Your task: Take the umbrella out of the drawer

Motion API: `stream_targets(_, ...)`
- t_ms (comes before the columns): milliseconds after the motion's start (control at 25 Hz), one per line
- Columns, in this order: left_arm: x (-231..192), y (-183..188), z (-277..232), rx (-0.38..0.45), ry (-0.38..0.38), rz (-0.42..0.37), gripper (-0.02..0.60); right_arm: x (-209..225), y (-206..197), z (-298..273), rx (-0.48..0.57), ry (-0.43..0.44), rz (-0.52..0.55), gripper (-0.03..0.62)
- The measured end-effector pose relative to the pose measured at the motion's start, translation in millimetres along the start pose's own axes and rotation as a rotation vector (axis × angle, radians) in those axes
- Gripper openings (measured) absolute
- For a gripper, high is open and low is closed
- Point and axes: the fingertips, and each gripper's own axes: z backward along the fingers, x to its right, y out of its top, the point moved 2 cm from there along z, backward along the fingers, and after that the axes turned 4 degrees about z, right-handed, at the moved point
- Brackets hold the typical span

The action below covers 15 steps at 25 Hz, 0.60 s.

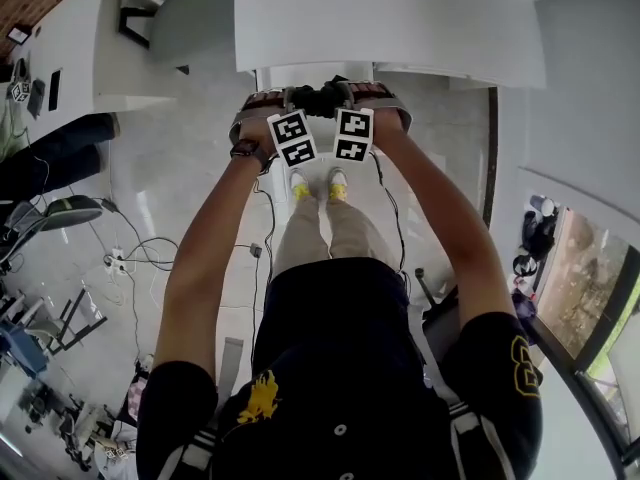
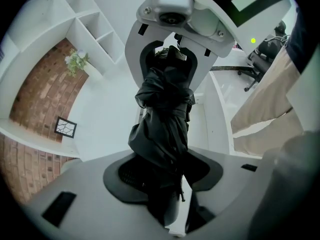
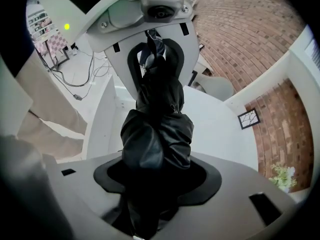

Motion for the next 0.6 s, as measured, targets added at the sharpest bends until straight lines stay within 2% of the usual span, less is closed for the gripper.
stream_targets(280,-18,2,56,0.014,0.063,-0.021,0.209,17,18,51,0.011,-0.065,0.017,0.268)
stream_targets(480,-23,8,87,-0.003,0.078,-0.041,0.21,20,25,79,0.03,-0.084,0.005,0.268)
stream_targets(600,-36,13,109,0.003,0.119,-0.068,0.21,31,28,101,0.023,-0.128,-0.006,0.268)
